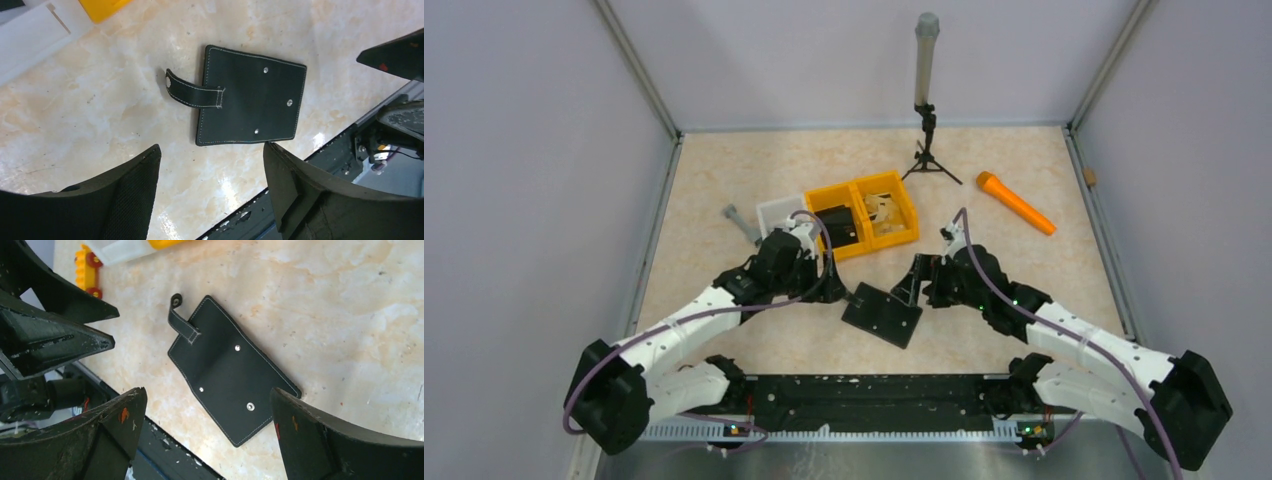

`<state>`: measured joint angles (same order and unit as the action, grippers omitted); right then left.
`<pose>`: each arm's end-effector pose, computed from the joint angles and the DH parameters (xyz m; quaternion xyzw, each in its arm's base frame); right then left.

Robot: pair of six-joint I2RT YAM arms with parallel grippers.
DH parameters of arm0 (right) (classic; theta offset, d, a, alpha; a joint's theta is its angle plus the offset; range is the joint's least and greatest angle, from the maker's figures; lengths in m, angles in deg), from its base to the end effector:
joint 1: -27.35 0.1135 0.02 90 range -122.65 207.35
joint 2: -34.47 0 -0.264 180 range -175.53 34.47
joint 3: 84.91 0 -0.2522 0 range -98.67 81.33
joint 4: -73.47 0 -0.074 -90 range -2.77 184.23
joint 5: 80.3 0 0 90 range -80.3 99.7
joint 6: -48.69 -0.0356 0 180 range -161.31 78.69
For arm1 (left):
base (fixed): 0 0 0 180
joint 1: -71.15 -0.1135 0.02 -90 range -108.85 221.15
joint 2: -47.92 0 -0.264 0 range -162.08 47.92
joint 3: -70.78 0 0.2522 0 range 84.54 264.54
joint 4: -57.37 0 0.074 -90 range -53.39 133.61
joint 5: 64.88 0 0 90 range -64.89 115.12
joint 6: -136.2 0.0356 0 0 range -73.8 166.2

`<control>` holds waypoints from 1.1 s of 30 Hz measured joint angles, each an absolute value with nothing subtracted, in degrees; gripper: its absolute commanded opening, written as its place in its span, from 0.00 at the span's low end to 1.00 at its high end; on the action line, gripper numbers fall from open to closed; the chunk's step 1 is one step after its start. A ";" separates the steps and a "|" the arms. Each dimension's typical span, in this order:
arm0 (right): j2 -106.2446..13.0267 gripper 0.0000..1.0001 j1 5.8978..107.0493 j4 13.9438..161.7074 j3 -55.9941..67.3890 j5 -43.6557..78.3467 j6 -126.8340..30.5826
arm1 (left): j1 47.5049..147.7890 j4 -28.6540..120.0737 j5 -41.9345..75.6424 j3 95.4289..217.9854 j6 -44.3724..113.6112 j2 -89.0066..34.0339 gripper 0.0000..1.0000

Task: Take the credit cards out of the card holder
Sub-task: Pick up the card holder from the center of the board.

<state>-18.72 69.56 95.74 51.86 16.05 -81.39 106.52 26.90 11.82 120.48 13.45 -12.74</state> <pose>0.1475 0.1391 0.2229 -0.0430 0.8736 0.3539 0.3313 0.1744 -0.1339 0.2238 0.0683 0.9041 -0.3162 0.2793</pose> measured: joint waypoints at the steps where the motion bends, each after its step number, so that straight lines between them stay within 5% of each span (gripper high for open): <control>1: -18.76 0.94 70.35 96.01 52.03 14.26 -82.37 | 106.96 26.85 12.62 120.39 13.45 -13.66 0.76; 13: -20.68 0.68 75.64 94.80 62.46 5.87 -98.46 | 114.15 27.51 15.29 121.38 13.42 -29.71 0.74; 26: -22.28 0.64 78.33 84.49 67.35 6.79 -106.70 | 117.98 26.37 18.13 124.63 15.65 -28.61 0.53; 33: -23.90 0.57 78.35 80.31 67.88 7.77 -109.28 | 123.79 28.80 19.03 125.64 24.40 -23.41 0.64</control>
<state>-23.90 78.35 80.31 67.88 7.77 -109.28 123.79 28.80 19.03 125.64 24.40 -23.41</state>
